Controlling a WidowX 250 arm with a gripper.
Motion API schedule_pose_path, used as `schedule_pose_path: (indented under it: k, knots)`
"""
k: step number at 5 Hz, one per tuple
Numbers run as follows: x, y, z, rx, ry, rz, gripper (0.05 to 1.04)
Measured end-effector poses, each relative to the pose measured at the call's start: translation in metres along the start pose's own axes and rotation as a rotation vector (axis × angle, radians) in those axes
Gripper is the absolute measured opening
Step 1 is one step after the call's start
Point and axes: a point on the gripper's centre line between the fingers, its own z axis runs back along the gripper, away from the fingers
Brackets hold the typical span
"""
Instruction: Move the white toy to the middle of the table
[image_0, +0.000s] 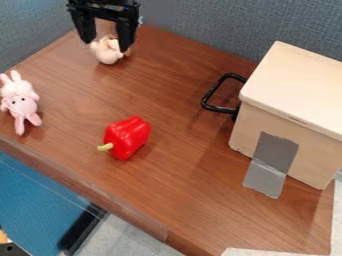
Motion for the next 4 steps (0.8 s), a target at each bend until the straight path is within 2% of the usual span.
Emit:
schedule_pose_path:
  k: [1,2,4]
  knots:
    - [0.025,0.028,-0.025,0.041,0.016,0.044,1.001]
    - [0.044,0.041,-0.046,0.070,0.044,0.087,1.001]
    - [0.080,0.048,-0.074,0.127,0.062,0.104,1.001]
